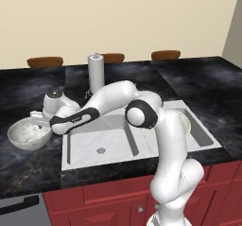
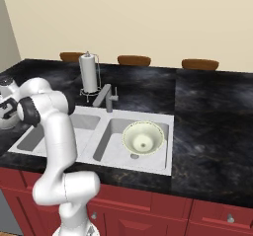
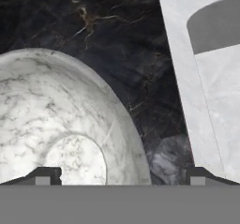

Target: Place the bowl in the left basin and the bowl in the right basin of the sink.

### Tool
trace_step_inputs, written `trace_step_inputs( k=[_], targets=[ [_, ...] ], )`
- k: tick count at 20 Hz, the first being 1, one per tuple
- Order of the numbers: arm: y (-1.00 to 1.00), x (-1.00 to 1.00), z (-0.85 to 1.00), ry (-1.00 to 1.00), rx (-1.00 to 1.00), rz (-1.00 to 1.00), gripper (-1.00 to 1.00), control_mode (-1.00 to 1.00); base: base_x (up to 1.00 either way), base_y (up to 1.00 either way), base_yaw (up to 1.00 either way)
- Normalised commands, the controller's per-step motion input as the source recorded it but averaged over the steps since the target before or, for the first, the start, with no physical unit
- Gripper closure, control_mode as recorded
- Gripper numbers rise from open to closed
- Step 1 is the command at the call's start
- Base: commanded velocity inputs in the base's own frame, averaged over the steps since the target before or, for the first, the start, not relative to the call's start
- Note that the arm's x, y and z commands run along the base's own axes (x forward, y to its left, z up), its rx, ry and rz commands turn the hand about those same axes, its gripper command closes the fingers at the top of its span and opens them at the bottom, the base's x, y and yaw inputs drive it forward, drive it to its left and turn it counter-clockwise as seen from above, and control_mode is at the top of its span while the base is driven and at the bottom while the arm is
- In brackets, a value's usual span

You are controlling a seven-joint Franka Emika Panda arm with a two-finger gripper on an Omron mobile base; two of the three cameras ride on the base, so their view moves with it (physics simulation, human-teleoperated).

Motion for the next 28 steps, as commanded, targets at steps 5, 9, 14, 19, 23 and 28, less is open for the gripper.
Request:
trace_step_inputs(
  k=[5,9,14,19,23,28],
  targets=[
    [0.27,0.25,-0.28,0.00,0.00,-0.08,-1.00,-1.00,0.00,0.00,0.00],
    [0.19,0.31,-0.26,0.01,0.00,-0.10,1.00,-1.00,0.00,0.00,0.00],
    [-0.02,0.01,-0.08,0.00,0.00,-0.12,1.00,-1.00,0.00,0.00,0.00],
    [-0.21,-0.01,-0.06,0.00,0.00,-0.13,1.00,-1.00,0.00,0.00,0.00],
    [-0.45,-0.04,-0.06,0.00,0.01,-0.13,1.00,-1.00,0.00,0.00,0.00],
    [-0.61,-0.18,0.00,0.00,0.03,-0.14,1.00,-1.00,0.00,0.00,0.00]
  ],
)
